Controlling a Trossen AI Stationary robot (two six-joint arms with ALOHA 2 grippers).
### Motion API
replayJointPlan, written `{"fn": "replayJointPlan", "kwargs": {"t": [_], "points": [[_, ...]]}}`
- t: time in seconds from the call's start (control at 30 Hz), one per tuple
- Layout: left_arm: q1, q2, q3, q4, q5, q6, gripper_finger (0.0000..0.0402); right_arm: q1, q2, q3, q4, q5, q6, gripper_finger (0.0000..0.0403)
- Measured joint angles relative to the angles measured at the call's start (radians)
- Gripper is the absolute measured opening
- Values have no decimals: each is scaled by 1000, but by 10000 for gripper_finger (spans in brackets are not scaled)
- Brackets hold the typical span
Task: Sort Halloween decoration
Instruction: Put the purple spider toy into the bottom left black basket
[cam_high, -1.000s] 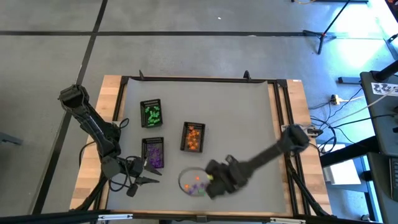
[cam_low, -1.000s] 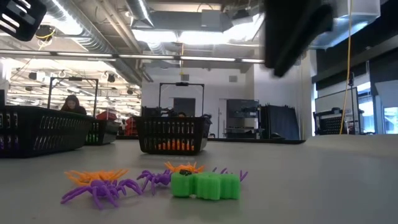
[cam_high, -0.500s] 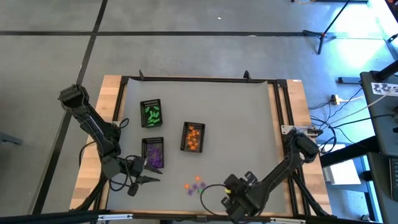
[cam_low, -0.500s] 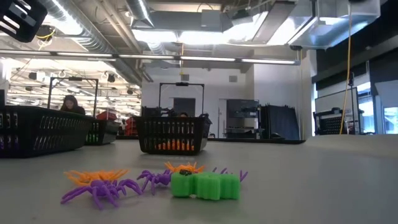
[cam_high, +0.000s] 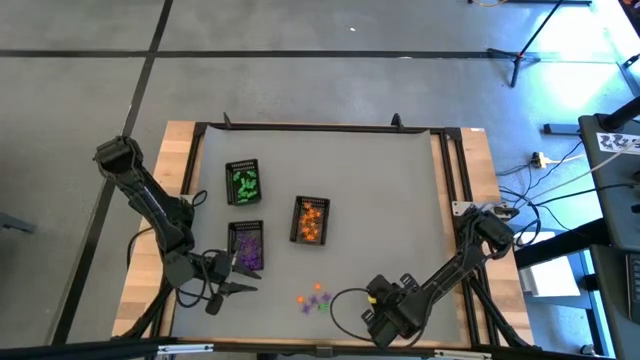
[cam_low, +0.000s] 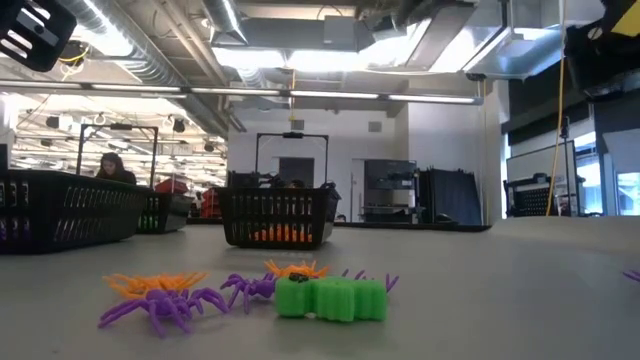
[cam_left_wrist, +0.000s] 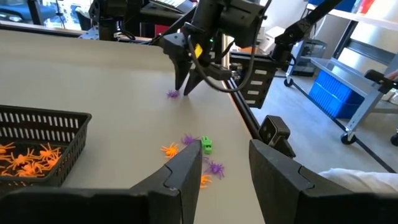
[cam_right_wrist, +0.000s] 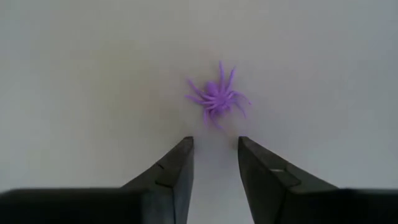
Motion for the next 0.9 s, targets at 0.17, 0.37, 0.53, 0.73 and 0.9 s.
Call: {"fn": "replayJointPlan", "kwargs": {"t": [0.17,0.37,0.53,0.73,0.9], "points": [[0,0,0,-5,0,-1,125,1,-2,-28,49,4,0,88],[0,0,0,-5,0,-1,125,1,1,-28,58,0,5,50],[0,0,0,-7,-1,-1,125,-1,-20,-31,46,-2,-1,93],[0,0,0,-12,-2,-1,125,-18,-29,-33,18,-1,0,175],[0,0,0,-12,-5,-2,125,-58,-29,-33,26,26,-3,205]]}}
